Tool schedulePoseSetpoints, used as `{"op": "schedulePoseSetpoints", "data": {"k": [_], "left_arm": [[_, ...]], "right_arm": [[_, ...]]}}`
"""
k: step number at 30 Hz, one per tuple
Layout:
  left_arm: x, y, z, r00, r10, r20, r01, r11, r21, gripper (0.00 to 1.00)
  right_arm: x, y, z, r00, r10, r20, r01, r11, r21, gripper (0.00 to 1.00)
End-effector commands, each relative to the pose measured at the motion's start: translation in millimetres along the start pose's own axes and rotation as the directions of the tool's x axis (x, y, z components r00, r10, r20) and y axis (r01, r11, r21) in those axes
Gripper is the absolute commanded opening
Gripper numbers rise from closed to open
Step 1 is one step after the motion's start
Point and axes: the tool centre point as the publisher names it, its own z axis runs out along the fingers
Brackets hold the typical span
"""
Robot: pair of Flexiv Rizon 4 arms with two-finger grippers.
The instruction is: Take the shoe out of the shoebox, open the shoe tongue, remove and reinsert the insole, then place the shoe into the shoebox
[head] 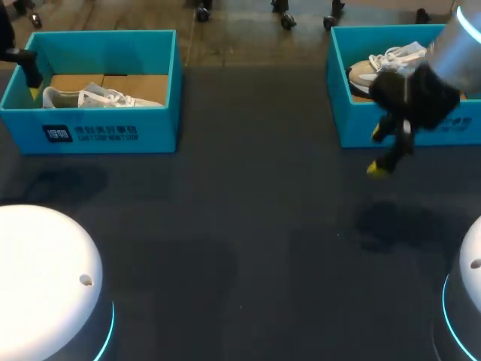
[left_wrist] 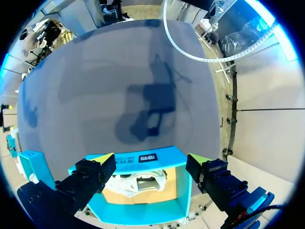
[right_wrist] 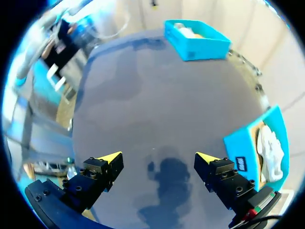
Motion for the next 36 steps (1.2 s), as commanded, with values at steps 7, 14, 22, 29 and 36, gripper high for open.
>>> {"op": "schedulePoseSetpoints", "data": {"k": [7, 14, 22, 29, 36], "left_arm": [[0.2, -2.2, 0.0, 1.0, 0.0, -0.001, 0.0, 1.0, -0.006, 1.0], [0.2, -2.2, 0.0, 1.0, 0.0, -0.001, 0.0, 1.0, -0.006, 1.0], [0.2, -2.2, 0.0, 1.0, 0.0, -0.001, 0.0, 1.0, -0.006, 1.0], [0.2, -2.2, 0.0, 1.0, 0.0, -0.001, 0.0, 1.0, -0.006, 1.0], [0.2, -2.2, 0.0, 1.0, 0.0, -0.001, 0.0, 1.0, -0.006, 1.0]], "right_arm": [[-35.9, 16.0, -6.4, 0.943, 0.331, 0.042, -0.332, 0.923, 0.194, 1.0], [-35.9, 16.0, -6.4, 0.943, 0.331, 0.042, -0.332, 0.923, 0.194, 1.0], [-104.4, 18.4, -52.2, 0.777, 0.611, 0.152, -0.629, 0.755, 0.184, 1.0], [-148.3, 2.5, -77.8, 0.58, 0.799, 0.159, -0.814, 0.561, 0.151, 1.0], [-148.3, 2.5, -77.8, 0.58, 0.799, 0.159, -0.814, 0.561, 0.151, 1.0]]}}
